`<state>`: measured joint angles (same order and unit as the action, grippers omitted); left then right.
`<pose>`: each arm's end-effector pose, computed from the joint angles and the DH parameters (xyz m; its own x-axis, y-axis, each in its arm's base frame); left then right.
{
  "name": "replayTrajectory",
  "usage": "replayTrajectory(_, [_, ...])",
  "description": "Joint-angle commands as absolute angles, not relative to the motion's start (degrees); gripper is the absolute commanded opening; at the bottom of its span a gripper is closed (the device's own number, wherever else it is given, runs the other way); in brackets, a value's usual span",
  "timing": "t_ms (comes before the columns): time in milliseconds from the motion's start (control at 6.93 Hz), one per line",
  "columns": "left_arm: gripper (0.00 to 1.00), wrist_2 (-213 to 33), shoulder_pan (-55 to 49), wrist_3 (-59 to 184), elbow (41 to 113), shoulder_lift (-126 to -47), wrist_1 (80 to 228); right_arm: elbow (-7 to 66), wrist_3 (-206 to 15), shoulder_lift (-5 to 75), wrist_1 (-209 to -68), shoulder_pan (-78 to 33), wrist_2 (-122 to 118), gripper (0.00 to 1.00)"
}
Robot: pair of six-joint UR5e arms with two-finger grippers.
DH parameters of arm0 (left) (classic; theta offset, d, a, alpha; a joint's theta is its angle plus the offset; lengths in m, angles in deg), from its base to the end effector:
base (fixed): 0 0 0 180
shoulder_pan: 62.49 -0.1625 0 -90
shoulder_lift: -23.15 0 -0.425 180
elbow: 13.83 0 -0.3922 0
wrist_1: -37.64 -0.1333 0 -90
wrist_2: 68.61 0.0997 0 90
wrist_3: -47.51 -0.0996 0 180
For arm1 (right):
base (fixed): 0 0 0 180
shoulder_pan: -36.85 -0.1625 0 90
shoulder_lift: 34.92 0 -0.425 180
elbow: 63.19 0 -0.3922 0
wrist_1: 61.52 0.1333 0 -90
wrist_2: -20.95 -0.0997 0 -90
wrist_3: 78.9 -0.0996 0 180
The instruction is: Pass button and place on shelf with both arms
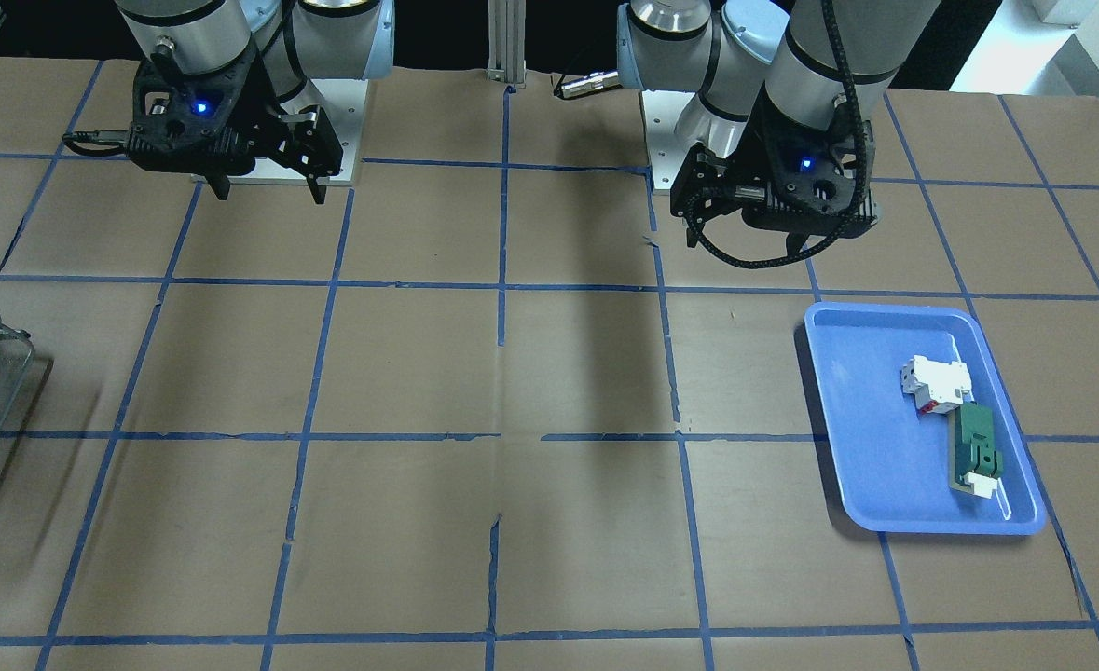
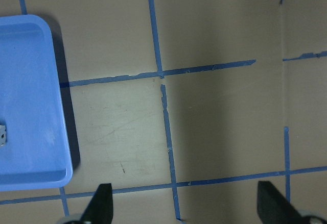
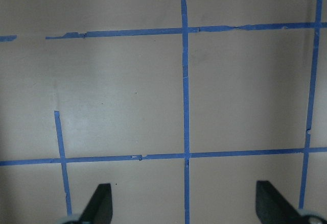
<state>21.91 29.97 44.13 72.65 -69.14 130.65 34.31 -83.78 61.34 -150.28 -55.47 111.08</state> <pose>-0.1540 -0.4995 0.4929 -0.9948 0.1020 -0.0072 0.1017 0.9943 0.0315 0.1508 -0.4353 0.4727 -0.9990 0.0445 0.0059 0.0447 0.9981 0.0429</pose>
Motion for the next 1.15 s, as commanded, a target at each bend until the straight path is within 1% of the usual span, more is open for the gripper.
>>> replayTrajectory(0, [1.00,21.9,30.0,44.2,72.6,-69.1,130.7,34.3,-83.9,63.0,-147.9,-50.2,111.2,1.00])
replayTrajectory(289, [1.00,21.9,30.0,44.2,72.6,-69.1,130.7,35.1,-84.0,65.5,-147.0,-50.1,110.7,1.00])
replayTrajectory(1010, [1.00,21.9,30.0,44.1,72.6,-69.1,130.7,35.1,-83.9,65.6,-146.9,-50.1,110.3,1.00])
